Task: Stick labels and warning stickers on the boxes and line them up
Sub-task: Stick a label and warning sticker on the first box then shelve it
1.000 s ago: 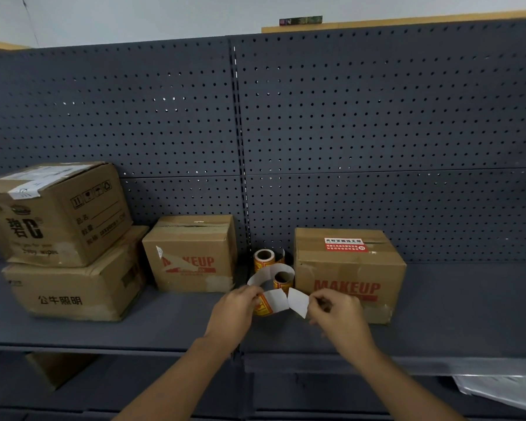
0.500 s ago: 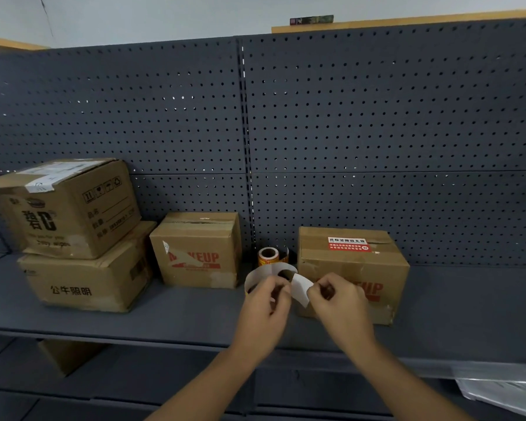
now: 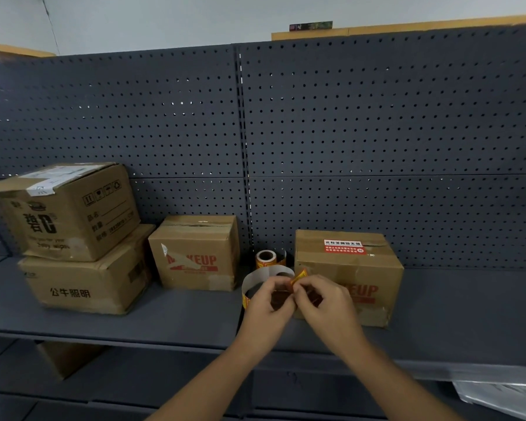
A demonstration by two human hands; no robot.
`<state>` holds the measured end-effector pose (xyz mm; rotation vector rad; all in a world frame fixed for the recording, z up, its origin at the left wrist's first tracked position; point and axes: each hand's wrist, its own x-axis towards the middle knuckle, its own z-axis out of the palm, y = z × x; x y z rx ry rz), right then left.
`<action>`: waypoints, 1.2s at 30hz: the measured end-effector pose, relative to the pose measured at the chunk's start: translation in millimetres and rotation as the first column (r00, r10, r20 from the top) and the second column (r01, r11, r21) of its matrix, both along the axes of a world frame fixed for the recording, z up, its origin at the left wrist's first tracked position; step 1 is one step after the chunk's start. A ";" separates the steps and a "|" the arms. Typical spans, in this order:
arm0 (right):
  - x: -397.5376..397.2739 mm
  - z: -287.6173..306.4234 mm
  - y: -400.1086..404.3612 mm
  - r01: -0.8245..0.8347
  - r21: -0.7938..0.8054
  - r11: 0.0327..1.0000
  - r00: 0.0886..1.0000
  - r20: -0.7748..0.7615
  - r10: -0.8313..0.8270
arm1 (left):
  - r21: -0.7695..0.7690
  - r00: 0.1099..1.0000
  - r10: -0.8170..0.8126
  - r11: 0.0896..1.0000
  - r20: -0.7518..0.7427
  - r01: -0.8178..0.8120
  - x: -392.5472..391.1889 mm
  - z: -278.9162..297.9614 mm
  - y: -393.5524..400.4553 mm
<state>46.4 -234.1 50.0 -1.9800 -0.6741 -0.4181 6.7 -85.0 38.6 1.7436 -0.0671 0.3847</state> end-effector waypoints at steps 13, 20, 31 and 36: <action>7.6 9.5 -25.6 -0.065 0.314 0.947 0.894 -0.403 0.195 | -0.070 0.999 -0.016 0.997 0.034 0.018 5.5 12.3 -4.4; 0.7 12.7 -39.4 -0.108 0.386 0.916 0.882 -0.388 0.267 | -0.003 0.999 -0.018 1.000 0.033 0.018 6.0 19.4 -8.1; 8.6 36.1 -52.7 -0.055 0.045 0.997 0.984 -0.168 0.062 | 0.404 0.985 -0.128 0.912 0.116 0.071 9.0 32.6 -7.5; 13.1 45.6 -60.1 -0.147 0.036 0.988 0.966 -0.212 0.152 | 0.360 0.992 -0.127 0.926 0.002 0.118 9.3 51.9 1.6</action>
